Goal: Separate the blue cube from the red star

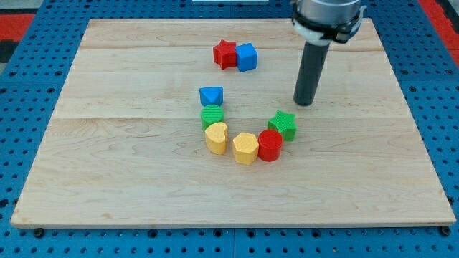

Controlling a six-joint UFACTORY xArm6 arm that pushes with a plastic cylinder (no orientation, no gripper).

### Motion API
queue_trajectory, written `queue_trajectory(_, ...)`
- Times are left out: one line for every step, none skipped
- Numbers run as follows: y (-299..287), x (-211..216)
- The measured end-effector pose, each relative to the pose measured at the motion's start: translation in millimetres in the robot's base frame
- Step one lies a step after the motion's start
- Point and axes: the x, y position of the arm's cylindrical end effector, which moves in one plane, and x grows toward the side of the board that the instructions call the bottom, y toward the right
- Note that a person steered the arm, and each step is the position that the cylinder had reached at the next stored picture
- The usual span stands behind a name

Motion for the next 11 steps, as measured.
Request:
queue_trajectory(-4.4, -56.1)
queue_trajectory(-24.8, -105.0)
queue_trajectory(-32.4, -131.7)
queue_trajectory(-63.4, -131.1)
queue_trajectory(-92.3, -123.7)
queue_trajectory(-104.5, -108.0)
queue_trajectory(-113.6, -91.4)
queue_trajectory(-114.5, -76.3)
queue_trajectory(-103.3, -67.0)
queue_trajectory(-102.3, -55.8)
queue_trajectory(-71.3, -57.8)
